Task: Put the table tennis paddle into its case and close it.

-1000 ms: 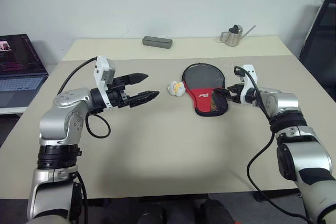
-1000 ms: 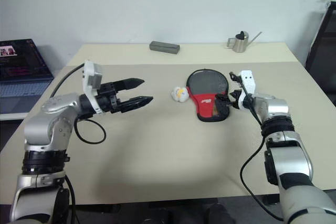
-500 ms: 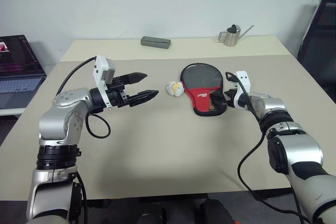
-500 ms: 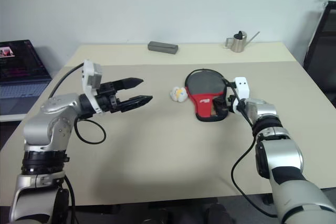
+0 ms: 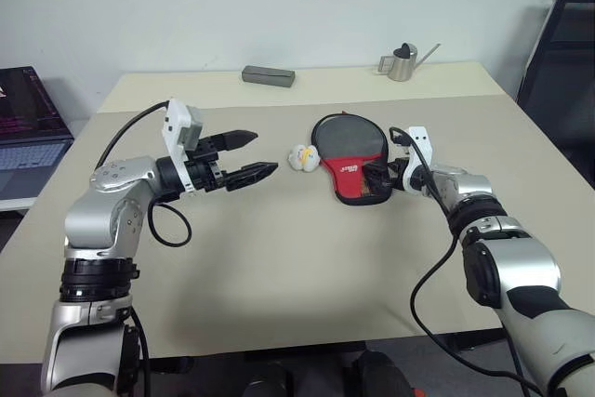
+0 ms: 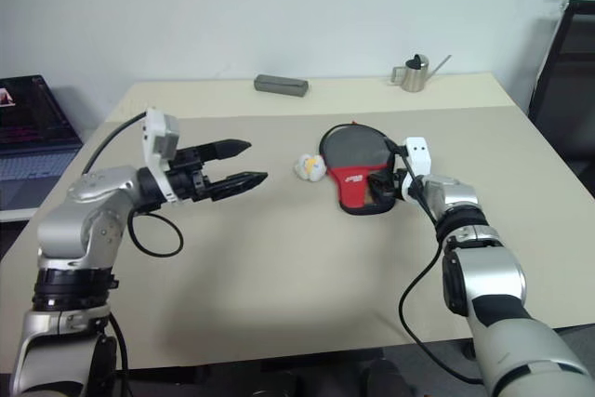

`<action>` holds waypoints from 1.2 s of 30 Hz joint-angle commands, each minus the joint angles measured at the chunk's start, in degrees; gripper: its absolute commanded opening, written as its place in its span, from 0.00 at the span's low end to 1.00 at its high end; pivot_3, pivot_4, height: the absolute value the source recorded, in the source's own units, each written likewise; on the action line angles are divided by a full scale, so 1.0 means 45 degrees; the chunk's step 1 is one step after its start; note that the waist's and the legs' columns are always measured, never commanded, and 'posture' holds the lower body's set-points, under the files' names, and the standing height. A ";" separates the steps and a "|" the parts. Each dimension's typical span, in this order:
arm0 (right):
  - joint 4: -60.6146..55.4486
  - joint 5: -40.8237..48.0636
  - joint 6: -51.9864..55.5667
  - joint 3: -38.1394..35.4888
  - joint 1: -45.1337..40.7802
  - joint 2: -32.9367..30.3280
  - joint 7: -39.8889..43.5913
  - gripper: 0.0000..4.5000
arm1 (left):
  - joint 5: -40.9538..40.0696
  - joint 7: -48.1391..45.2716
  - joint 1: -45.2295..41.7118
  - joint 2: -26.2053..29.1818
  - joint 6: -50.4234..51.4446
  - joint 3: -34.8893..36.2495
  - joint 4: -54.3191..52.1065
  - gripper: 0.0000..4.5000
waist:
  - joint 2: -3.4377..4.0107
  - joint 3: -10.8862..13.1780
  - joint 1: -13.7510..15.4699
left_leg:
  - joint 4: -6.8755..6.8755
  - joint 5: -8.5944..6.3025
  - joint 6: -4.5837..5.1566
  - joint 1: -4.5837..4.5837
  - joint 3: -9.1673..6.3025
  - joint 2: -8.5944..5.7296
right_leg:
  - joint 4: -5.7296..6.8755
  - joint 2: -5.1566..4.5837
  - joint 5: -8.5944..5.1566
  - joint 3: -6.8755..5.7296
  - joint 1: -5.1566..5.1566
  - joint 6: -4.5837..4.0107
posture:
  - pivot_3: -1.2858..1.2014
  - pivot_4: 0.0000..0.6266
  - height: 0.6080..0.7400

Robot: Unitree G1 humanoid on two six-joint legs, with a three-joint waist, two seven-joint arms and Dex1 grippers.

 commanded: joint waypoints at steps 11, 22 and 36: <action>0.0019 -0.0291 -0.0439 -0.0255 -0.0062 0.0110 -0.0458 0.81 | -0.0085 -0.0038 0.0030 0.0293 -0.0257 0.0068 -0.0398 1.00 | 0.0000 0.0000 0.0004 | 0.0001 -0.0001 0.0001 0.0001 0.0000 0.0001 | -0.0001 0.0002 0.0001 0.0002 -0.0001 -0.0002 | 0.52 0.24 1.00; 0.0325 -0.0567 -0.0986 -0.0503 -0.0148 0.0062 -0.1335 0.68 | -0.0097 0.0025 0.0037 0.0253 -0.0304 -0.0015 -0.0411 1.00 | 0.0000 0.0000 0.0013 | 0.0000 0.0000 0.0000 -0.0002 0.0000 -0.0002 | -0.0004 0.0001 0.0001 0.0004 -0.0001 -0.0002 | 0.52 0.24 1.00; 0.0246 -0.0465 -0.0693 -0.0630 -0.0067 0.0208 -0.1209 0.00 | -0.0149 0.0083 0.0247 0.0282 -0.0229 0.0024 -0.0605 1.00 | 0.0000 0.0000 0.0050 | 0.0000 -0.0001 0.0001 -0.0002 -0.0002 -0.0002 | -0.0005 0.0001 0.0001 0.0002 0.0000 -0.0002 | 0.52 0.24 1.00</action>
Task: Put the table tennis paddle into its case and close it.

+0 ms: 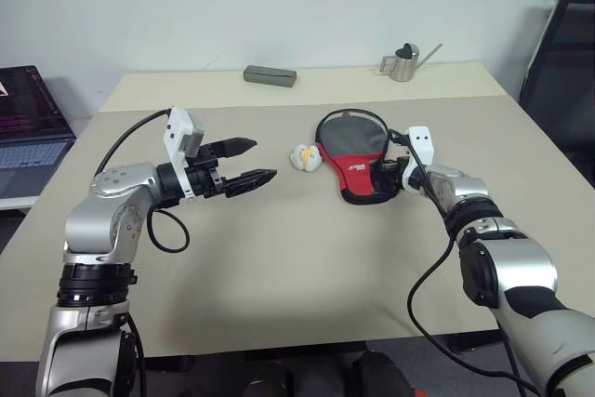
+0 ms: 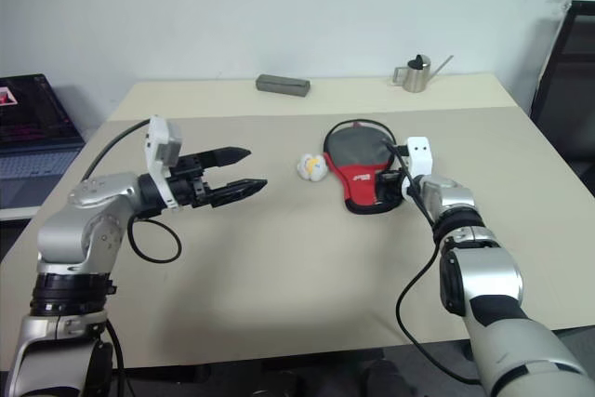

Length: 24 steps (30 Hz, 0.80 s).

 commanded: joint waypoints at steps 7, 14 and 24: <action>-0.0774 0.0355 0.0902 -0.0350 0.0033 0.0168 0.0045 0.00 | -0.0220 -0.0090 0.0428 0.0547 -0.0029 0.0297 -0.0769 1.00 | 0.0001 0.0000 -0.0015 | -0.0001 -0.0002 0.0002 0.0000 0.0000 0.0001 | -0.0001 0.0001 0.0000 0.0000 -0.0001 0.0000 | 0.52 0.24 1.00; -0.4412 0.0751 0.3588 -0.0106 0.1298 0.0189 0.0381 0.00 | -0.0606 -0.0729 0.1737 0.1473 0.0598 0.0305 -0.1737 1.00 | 0.0003 0.0002 -0.0028 | -0.0013 -0.0007 0.0008 -0.0002 0.0003 0.0006 | -0.0007 0.0001 -0.0001 0.0010 -0.0010 -0.0001 | 0.52 0.24 1.00; -0.7653 0.1165 0.5670 -0.0090 0.2540 0.0244 -0.0111 0.00 | -0.0828 -0.1065 0.2268 0.1956 0.0824 0.0240 -0.2232 1.00 | 0.0007 0.0004 0.0026 | -0.0041 -0.0013 0.0017 -0.0004 -0.0001 0.0007 | -0.0025 0.0001 -0.0002 0.0001 -0.0015 -0.0003 | 0.52 0.24 1.00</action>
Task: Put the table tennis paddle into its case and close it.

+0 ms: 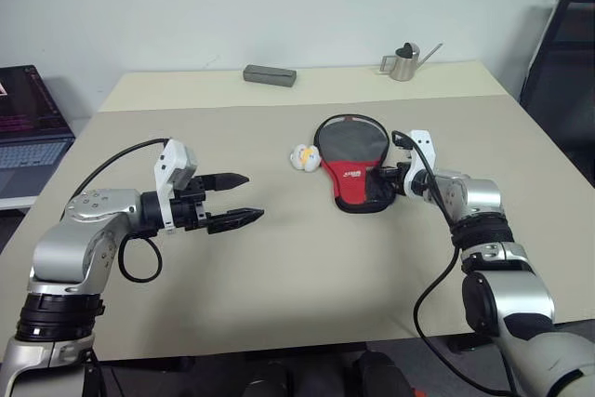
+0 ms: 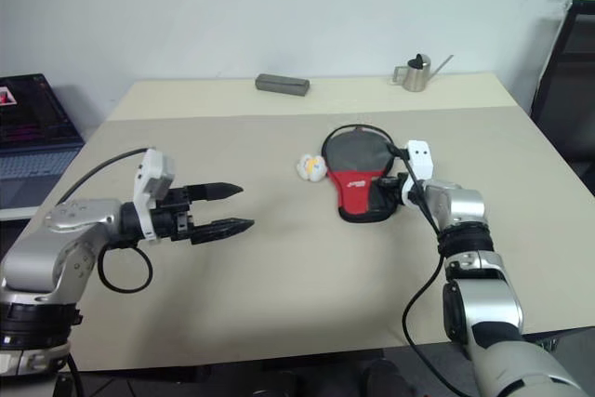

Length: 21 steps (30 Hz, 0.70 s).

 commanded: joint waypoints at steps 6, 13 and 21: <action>-0.0942 0.0343 0.0425 0.0027 0.0073 0.0057 -0.0092 0.00 | -0.0261 -0.0047 -0.0041 0.0243 -0.0015 0.0240 -0.0472 1.00 | 0.0000 0.0000 -0.0001 | -0.0019 0.0000 0.0000 -0.0001 0.0003 0.0001 | -0.0022 0.0000 0.0000 0.0001 -0.0001 0.0000 | 0.52 0.24 1.00; -0.0980 0.0370 0.0453 0.0041 0.0087 0.0050 -0.0112 0.00 | -0.0256 -0.0049 -0.0038 0.0238 -0.0006 0.0246 -0.0481 1.00 | 0.0000 0.0000 -0.0013 | -0.0079 0.0003 -0.0003 0.0009 0.0007 0.0005 | -0.0062 -0.0001 0.0000 0.0001 -0.0001 0.0000 | 0.52 0.24 1.00; -0.0990 0.0387 0.0458 0.0051 0.0092 0.0044 -0.0121 0.00 | -0.0251 -0.0053 -0.0038 0.0234 -0.0002 0.0250 -0.0483 1.00 | 0.0000 0.0000 -0.0022 | -0.0108 0.0004 -0.0004 0.0012 0.0011 0.0009 | -0.0090 0.0000 0.0000 0.0001 -0.0002 0.0000 | 0.52 0.24 1.00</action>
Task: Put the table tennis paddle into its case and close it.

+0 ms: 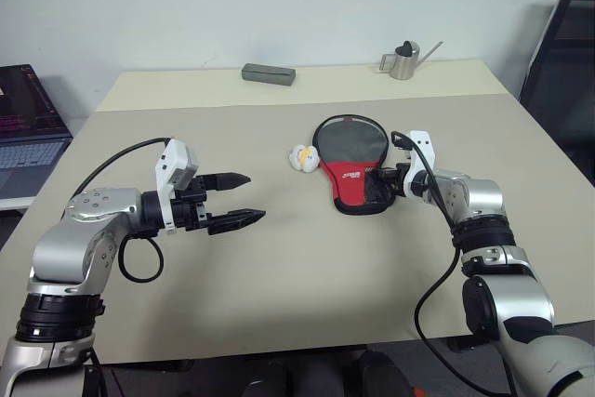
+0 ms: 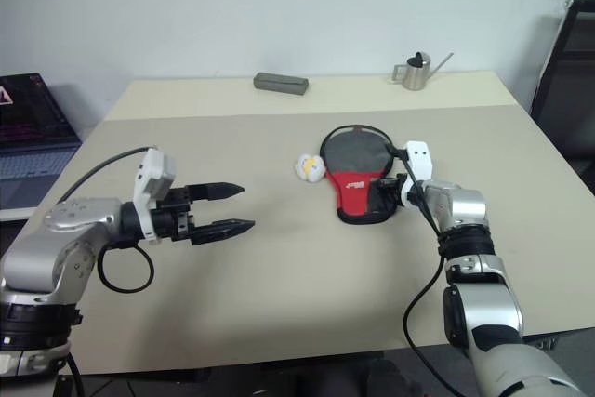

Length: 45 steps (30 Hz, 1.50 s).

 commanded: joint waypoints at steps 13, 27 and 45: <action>-0.9086 0.2185 0.6151 -0.0485 0.3868 -0.0411 -0.0872 0.00 | -0.0114 -0.2594 0.0574 0.1879 -0.0537 -0.0900 -0.0873 1.00 | 0.0020 -0.0006 0.0216 | -0.0035 -0.0023 -0.0003 -0.0026 0.0015 0.0051 | -0.0090 0.0020 -0.0004 -0.0035 0.0000 -0.0008 | 0.52 0.24 1.00; -1.0293 0.2681 0.7155 -0.0465 0.4516 -0.0697 -0.0948 0.00 | 0.0028 -0.3234 0.0508 0.2047 -0.0807 -0.1223 -0.0869 1.00 | 0.0021 -0.0005 0.0297 | -0.0033 -0.0023 0.0000 -0.0015 0.0024 0.0090 | -0.0082 0.0049 0.0006 -0.0050 0.0006 -0.0024 | 0.52 0.24 1.00; -1.4707 0.4200 1.0573 -0.1074 0.7197 -0.0770 -0.0933 0.00 | 0.0073 -0.3948 0.0774 0.2362 -0.1226 -0.1609 -0.1547 1.00 | 0.0018 -0.0007 0.0390 | -0.0032 -0.0023 0.0001 -0.0014 0.0018 0.0097 | -0.0081 0.0053 0.0005 -0.0060 0.0013 -0.0024 | 0.52 0.24 1.00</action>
